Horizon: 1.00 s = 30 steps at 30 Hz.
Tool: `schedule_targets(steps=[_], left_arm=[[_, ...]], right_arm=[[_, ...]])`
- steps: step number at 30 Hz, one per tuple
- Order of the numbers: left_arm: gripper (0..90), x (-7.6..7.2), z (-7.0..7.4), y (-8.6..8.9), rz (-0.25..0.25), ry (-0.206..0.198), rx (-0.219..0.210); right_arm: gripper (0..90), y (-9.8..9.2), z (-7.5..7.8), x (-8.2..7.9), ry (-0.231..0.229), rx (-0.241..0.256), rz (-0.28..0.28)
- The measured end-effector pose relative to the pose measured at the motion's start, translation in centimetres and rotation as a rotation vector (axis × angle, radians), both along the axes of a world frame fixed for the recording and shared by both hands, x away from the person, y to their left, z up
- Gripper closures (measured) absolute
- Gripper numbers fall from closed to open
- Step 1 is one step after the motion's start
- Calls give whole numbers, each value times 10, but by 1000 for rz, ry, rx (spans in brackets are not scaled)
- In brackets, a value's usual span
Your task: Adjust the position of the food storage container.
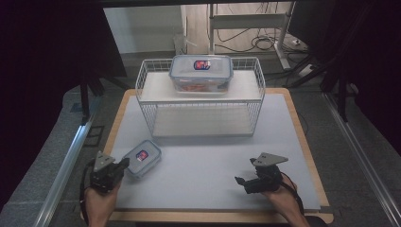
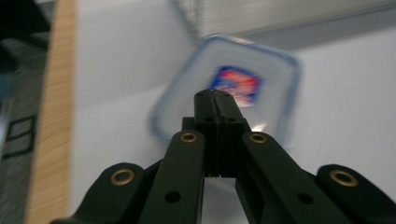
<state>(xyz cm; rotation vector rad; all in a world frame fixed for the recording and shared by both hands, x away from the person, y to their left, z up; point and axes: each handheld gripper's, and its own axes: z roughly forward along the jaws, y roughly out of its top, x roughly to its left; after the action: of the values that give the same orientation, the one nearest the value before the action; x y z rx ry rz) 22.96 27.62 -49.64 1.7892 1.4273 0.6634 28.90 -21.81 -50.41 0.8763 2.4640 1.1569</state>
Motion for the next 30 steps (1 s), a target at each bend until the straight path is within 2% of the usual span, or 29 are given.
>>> schedule_targets(steps=[3,6,9,16,18,21,24,30], left_arm=[[900,3,-6,19,68,28,-6],[900,8,-14,28,101,75,-27],[900,15,-23,34,113,132,-50],[899,34,-36,29,103,208,-100],[900,37,-35,27,106,209,-91],[900,42,-37,26,107,204,-130],[900,48,-38,24,104,203,-149],[900,71,-38,12,79,202,-146]], right_arm=[[99,0,-1,1,5,4,-1],[99,0,-1,1,6,5,-1],[99,1,-2,0,9,3,2],[99,3,-3,1,9,-4,4],[99,4,-3,2,9,-5,2],[99,4,-3,3,6,-2,0],[99,5,-2,5,9,0,-1],[99,6,-3,7,14,1,-5]])
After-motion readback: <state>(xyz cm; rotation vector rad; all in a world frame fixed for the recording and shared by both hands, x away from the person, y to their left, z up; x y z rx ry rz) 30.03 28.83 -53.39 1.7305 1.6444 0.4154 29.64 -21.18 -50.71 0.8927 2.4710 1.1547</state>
